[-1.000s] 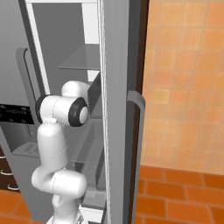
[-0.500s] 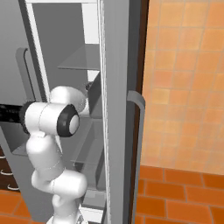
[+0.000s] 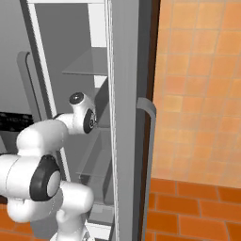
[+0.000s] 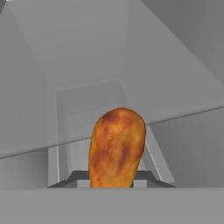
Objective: Place one broccoli and one chicken drumstick in each tupperware on the nearby counter, to pack two identical lunches.
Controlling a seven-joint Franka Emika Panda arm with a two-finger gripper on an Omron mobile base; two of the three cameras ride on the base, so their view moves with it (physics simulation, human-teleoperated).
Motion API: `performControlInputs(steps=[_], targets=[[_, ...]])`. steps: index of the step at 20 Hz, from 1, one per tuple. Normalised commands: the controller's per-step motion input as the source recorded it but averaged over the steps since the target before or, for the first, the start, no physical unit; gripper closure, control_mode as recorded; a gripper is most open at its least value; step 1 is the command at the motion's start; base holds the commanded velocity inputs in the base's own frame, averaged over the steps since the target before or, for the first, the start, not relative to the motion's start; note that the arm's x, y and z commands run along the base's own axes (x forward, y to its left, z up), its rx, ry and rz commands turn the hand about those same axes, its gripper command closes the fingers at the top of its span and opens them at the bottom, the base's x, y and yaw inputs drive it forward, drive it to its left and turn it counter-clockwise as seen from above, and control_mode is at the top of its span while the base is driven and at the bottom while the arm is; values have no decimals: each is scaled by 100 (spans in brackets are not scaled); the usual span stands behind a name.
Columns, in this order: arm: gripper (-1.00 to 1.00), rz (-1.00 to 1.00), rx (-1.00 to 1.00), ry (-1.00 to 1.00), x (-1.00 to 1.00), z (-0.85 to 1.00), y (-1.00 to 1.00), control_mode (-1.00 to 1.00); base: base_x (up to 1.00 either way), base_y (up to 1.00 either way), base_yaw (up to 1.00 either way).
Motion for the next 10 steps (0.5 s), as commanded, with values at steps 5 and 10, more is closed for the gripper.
performControlInputs(steps=[5,10], targets=[[100,0,0,0,-100,100,2,-100,0,0,0],[100,2,0,2,-100,59,20,-100,0,0,0]])
